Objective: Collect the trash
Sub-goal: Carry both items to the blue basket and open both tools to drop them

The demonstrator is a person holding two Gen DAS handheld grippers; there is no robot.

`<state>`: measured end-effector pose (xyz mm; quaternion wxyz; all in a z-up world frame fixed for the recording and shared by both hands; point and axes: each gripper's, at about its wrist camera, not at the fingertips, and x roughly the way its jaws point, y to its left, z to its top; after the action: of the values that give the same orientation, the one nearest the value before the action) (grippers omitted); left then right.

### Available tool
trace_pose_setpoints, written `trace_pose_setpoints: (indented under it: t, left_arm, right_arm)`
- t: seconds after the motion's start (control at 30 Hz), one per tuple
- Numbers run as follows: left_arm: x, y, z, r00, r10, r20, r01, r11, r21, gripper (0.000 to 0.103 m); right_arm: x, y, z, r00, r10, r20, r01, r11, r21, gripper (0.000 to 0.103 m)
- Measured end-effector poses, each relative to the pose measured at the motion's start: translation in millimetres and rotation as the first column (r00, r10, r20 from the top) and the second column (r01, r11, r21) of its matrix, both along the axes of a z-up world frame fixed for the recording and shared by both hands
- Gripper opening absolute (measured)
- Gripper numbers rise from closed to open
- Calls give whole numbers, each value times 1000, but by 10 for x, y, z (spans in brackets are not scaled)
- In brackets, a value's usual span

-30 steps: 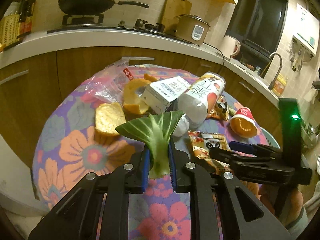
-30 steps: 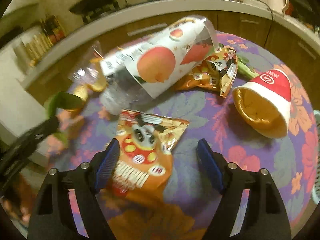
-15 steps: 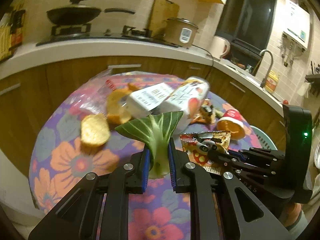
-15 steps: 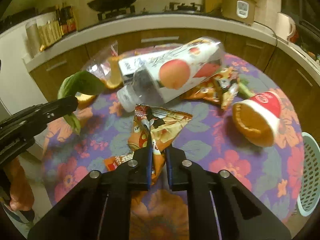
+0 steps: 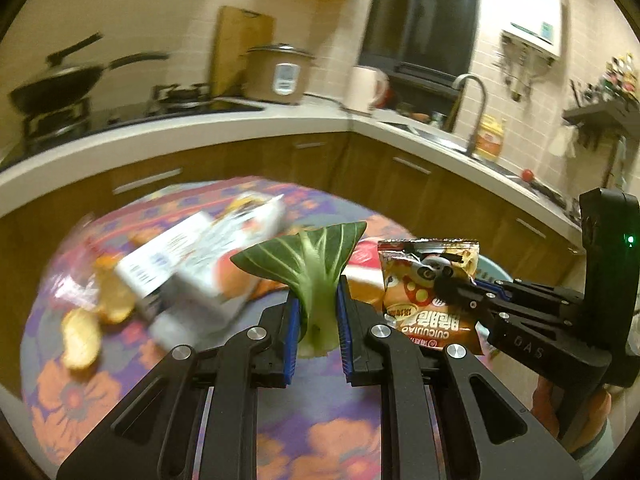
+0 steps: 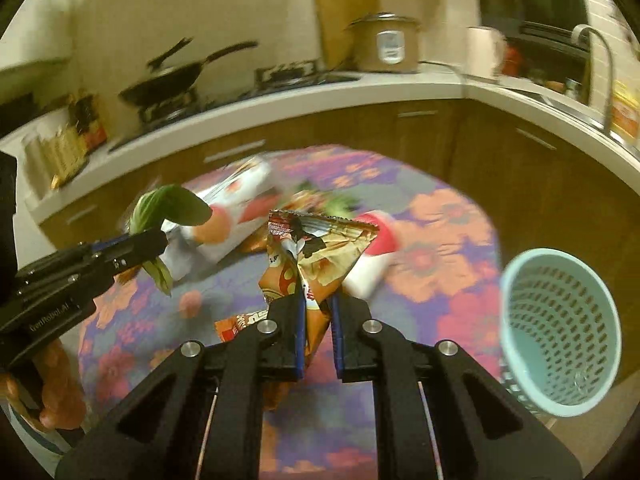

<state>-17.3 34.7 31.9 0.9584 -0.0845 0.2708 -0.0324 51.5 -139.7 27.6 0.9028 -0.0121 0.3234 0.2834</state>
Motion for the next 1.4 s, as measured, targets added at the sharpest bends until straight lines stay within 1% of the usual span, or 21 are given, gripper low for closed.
trace_pose_setpoints:
  t: [0.13, 0.3, 0.47, 0.63, 0.7, 0.83, 0.97, 1.03, 1.07, 1.1, 1.17, 1.23, 1.4]
  left_arm:
    - [232, -380, 89, 998, -65, 5, 65, 998, 27, 15]
    - [536, -890, 124, 987, -158, -4, 158, 986, 52, 15]
    - [910, -1478, 82, 963, -266, -33, 268, 961, 73, 15]
    - [1257, -1964, -85, 934, -346, -92, 353, 932, 78, 15]
    - [1395, -2107, -170, 923, -365, -119, 375, 925, 66, 15]
    - [1651, -2332, -377, 900, -398, -177, 411, 911, 43, 15]
    - [1798, -2504, -541, 882, -420, -213, 436, 900, 30, 17]
    - [1844, -2566, -593, 876, -426, -227, 445, 895, 34, 18]
    - [1869, -2591, -607, 871, -432, -233, 450, 892, 31, 21]
    - [1905, -2609, -645, 862, -441, -249, 459, 888, 18, 30]
    - [1923, -2608, -674, 863, -437, -255, 454, 891, 13, 38]
    - [1935, -2589, -697, 866, -431, -255, 448, 894, 9, 39]
    - [1921, -2517, -682, 878, -409, -250, 423, 906, 4, 39]
  right_arm:
    - [148, -410, 18, 997, -80, 1, 80, 997, 24, 8]
    - [347, -1000, -38, 982, -187, -16, 187, 981, 48, 8]
    - [520, -1604, -171, 952, -304, -42, 306, 950, 59, 8]
    - [703, -2120, -414, 907, -406, -109, 414, 908, 63, 8]
    - [808, -2311, -556, 881, -448, -151, 460, 886, 57, 8]
    - [953, -2519, -798, 841, -497, -214, 516, 856, 36, 8]
    - [1073, -2545, -928, 817, -518, -252, 537, 843, 9, 9]
    - [1120, -2560, -989, 808, -520, -275, 541, 841, 0, 11]
    - [1142, -2550, -994, 807, -519, -282, 541, 841, 1, 11]
    - [1159, -2555, -1010, 804, -520, -288, 543, 840, 0, 11]
    - [1162, -2566, -1038, 801, -521, -296, 543, 839, -6, 14]
    - [1175, -2588, -1074, 799, -516, -309, 540, 842, -10, 19]
    - [1171, -2612, -1095, 794, -515, -323, 543, 840, -4, 19]
